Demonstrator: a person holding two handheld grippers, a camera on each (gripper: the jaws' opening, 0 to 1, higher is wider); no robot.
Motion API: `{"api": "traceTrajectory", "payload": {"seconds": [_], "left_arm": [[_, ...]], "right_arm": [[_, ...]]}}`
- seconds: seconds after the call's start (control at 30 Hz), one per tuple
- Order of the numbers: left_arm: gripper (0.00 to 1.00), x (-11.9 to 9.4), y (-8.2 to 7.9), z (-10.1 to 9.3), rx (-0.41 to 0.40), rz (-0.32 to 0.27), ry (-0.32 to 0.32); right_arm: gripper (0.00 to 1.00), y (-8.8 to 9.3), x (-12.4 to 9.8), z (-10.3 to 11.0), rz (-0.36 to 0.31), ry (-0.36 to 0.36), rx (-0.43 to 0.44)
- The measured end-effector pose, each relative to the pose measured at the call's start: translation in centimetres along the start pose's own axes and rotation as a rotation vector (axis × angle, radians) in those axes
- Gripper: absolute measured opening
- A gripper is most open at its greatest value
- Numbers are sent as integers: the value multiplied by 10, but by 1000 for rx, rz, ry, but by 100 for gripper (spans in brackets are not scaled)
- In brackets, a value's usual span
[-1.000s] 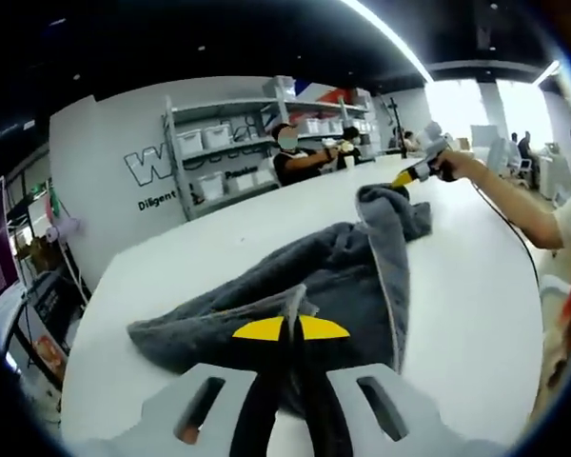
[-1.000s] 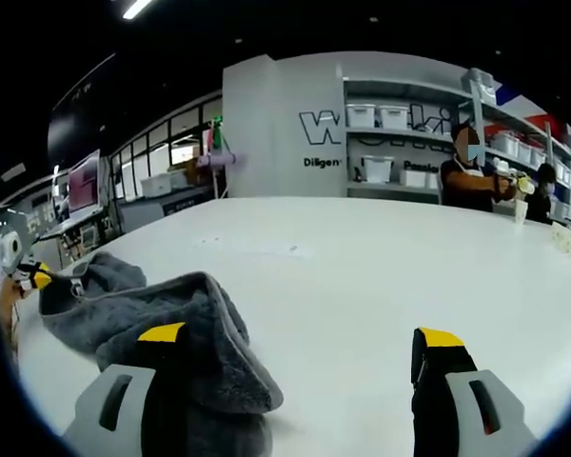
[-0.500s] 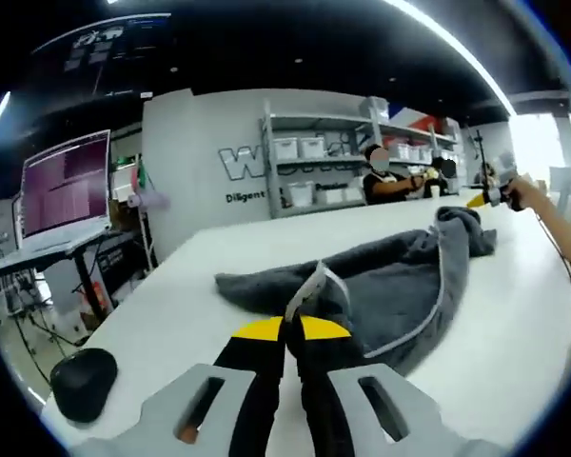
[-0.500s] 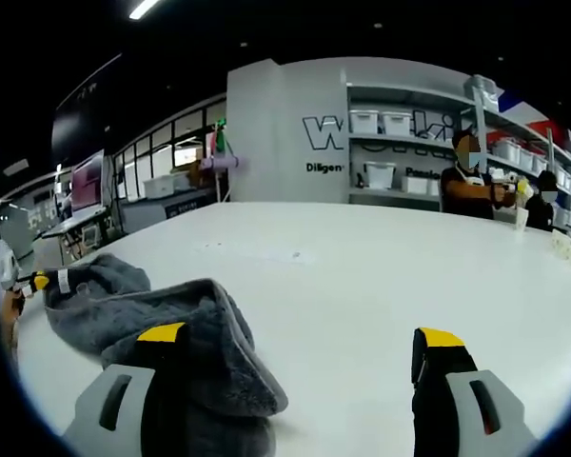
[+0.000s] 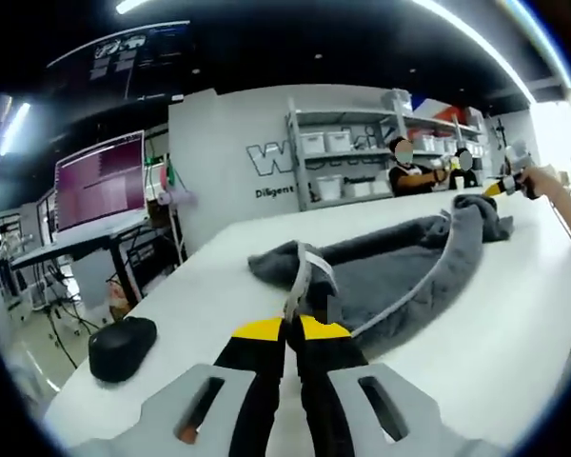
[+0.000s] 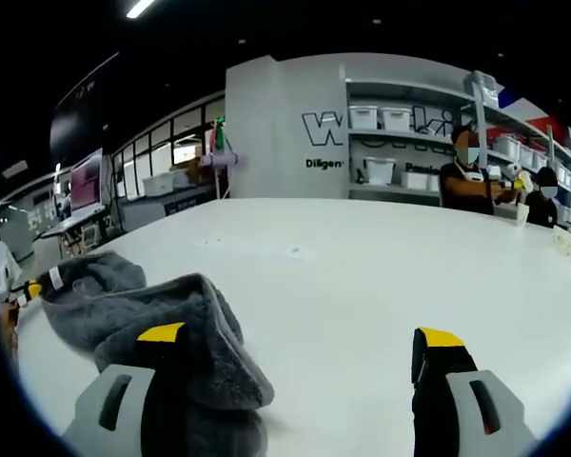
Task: Fold the towel on the table until its edges align and the towel forms a compact rectangular stack.
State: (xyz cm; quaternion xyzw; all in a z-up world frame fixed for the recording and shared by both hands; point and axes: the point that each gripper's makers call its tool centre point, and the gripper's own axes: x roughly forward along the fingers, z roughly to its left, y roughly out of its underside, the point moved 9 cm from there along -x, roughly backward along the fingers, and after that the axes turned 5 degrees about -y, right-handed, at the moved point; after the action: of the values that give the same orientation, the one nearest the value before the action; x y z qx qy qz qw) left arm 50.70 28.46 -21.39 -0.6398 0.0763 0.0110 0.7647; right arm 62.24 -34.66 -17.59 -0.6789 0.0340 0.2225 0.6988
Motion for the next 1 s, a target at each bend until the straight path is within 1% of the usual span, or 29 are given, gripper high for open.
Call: {"api": "traceTrajectory", "payload": {"seconds": [0.07,0.13,0.23,0.4,0.47,0.6,0.7,0.8,0.97,1.0], "left_arm": [[4,-3,3,0,-12,1,-13],[4,-6,6,1,-42,-2,-29],[7,-9,11,3,-62,6,-57],[11,-11,15,5,-54,26,-82],[16,-12,17,5,-43,29,-83],[34,-15,15,6,-49,16,-102],[38,-17,9,5,-52,-3,-111],[41,-15,-3,2,-37,-27,-100],[49,-1,-35,-8,-21,-88,-36],[52,5,-47,-13,-20,-111,-7]], "right_arm": [[99,0,0,0,-1,1,1],[99,0,0,0,-1,1,0],[99,0,0,1,2,-2,-2],[99,0,-1,1,4,-5,-4],[99,-2,-1,1,2,-5,-3],[99,-1,-1,0,1,-3,-2],[99,-2,-1,0,3,-4,-4],[99,-2,0,1,6,-3,-6],[99,-1,0,0,7,-2,-9],[99,-1,0,1,8,-2,-9]]}}
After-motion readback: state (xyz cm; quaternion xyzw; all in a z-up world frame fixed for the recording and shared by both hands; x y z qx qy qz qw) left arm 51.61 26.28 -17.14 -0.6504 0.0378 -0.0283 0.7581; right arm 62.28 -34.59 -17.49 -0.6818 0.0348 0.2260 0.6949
